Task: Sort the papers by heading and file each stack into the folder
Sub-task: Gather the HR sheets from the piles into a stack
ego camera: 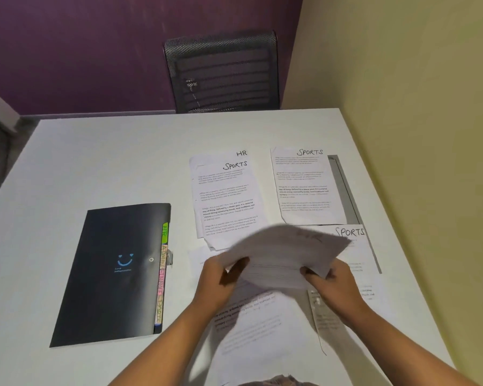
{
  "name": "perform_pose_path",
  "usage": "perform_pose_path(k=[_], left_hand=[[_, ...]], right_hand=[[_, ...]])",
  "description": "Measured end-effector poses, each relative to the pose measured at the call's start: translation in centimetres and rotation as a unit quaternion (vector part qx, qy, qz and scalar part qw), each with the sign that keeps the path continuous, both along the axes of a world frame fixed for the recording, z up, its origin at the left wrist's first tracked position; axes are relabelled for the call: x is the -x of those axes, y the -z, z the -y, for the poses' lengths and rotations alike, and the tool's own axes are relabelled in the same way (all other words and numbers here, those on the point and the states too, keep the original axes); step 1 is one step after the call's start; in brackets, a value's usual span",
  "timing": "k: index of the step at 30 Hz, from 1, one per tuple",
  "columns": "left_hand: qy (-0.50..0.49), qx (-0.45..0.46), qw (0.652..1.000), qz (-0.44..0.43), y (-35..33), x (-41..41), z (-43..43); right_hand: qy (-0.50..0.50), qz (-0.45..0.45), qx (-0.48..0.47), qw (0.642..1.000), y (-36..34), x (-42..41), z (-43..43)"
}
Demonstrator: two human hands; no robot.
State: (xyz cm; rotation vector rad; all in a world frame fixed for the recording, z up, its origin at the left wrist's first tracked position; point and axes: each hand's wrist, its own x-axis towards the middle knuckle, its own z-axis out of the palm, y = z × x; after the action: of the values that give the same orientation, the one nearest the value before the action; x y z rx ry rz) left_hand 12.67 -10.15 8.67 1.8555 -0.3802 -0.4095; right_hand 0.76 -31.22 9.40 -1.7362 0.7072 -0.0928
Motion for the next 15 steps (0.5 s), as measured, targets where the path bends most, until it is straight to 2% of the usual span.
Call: perform_pose_path(k=[5,9,11,13,15], left_hand=[[-0.016,0.04,0.996,-0.078,-1.2,-3.4,1.7],[-0.029,0.034,0.99,-0.131,-0.9,-6.9,3.0],[-0.115,-0.026,0.983,-0.14,0.6,-8.9,3.4],[-0.228,-0.096,0.958,-0.146,2.1,-10.8,3.6],[-0.298,-0.155,0.931,-0.14,3.3,-12.4,3.7]], right_hand=[[-0.004,0.007,0.004,1.0,-0.1,-1.9,1.9],[0.071,-0.004,-0.054,0.996,1.4,-4.3,3.4],[0.11,-0.02,-0.09,0.99,2.4,-5.4,4.1],[0.127,-0.038,-0.117,0.984,3.5,-6.1,4.9],[0.143,-0.054,-0.146,0.977,4.4,-6.7,5.5]])
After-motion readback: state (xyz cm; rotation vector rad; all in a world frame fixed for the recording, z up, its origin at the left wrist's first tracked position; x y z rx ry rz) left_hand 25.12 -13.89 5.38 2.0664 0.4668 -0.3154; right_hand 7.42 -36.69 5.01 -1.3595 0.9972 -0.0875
